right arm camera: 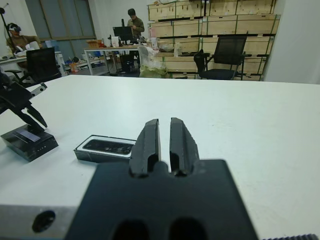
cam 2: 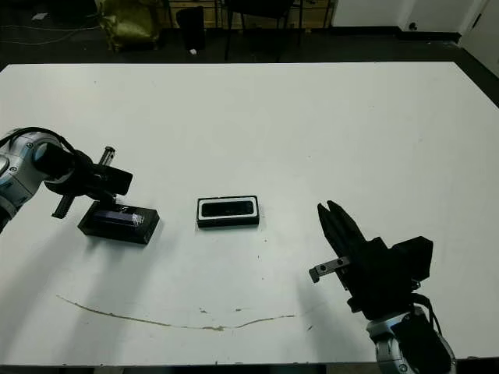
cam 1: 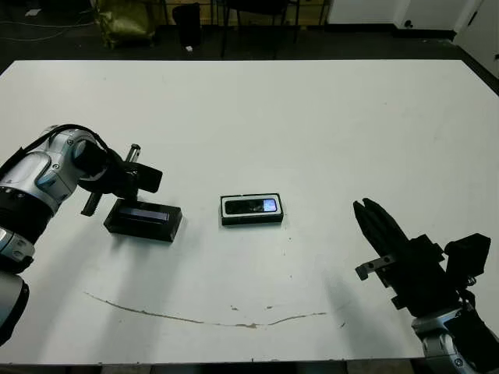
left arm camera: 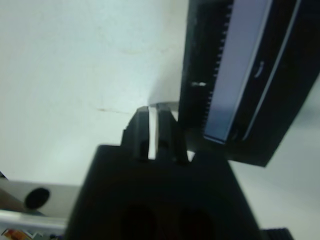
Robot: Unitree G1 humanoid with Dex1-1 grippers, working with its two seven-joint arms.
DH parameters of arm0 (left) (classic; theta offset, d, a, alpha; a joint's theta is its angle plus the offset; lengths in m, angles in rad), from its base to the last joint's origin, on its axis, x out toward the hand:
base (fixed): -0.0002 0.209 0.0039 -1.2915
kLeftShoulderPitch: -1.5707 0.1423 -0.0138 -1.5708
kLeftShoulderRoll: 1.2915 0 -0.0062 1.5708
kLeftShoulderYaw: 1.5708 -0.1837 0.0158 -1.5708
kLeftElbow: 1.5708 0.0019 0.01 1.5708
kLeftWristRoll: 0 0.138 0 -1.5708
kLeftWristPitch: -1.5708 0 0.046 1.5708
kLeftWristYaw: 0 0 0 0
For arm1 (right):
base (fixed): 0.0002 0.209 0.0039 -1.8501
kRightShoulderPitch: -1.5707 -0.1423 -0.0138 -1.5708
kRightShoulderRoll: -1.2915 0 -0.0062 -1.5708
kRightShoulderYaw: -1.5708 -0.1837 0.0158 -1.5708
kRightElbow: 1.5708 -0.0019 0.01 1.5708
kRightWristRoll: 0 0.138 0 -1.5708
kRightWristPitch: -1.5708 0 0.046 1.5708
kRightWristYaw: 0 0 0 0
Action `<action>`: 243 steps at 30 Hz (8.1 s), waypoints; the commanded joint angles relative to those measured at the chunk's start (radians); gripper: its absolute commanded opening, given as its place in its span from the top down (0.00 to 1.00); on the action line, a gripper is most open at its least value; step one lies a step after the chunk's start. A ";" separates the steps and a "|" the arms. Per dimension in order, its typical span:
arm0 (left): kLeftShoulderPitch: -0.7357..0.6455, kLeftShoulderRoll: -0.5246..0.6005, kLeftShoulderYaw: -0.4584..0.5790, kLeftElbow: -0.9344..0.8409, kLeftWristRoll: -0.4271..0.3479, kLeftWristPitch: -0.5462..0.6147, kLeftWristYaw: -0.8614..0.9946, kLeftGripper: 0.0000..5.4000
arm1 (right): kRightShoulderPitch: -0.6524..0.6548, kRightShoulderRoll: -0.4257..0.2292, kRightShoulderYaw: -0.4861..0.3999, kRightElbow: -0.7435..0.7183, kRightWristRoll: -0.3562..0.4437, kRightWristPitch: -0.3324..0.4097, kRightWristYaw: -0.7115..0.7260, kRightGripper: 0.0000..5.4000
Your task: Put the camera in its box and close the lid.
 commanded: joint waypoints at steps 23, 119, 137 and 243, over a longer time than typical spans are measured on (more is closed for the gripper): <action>0.089 0.095 -0.001 -0.101 -0.003 0.049 -0.083 1.00 | -0.009 0.013 0.008 -0.001 0.036 0.018 -0.008 1.00; 0.401 0.290 -0.013 -0.752 -0.178 0.346 -0.178 1.00 | -0.053 0.012 0.017 0.050 0.043 0.009 0.018 1.00; 0.412 0.297 0.046 -0.609 0.216 0.261 0.054 1.00 | -0.052 0.011 0.015 0.033 0.076 0.003 0.035 1.00; 1.468 -0.411 0.520 -1.319 -0.715 0.527 1.025 0.00 | -0.010 -0.012 0.042 0.066 0.138 0.001 0.059 1.00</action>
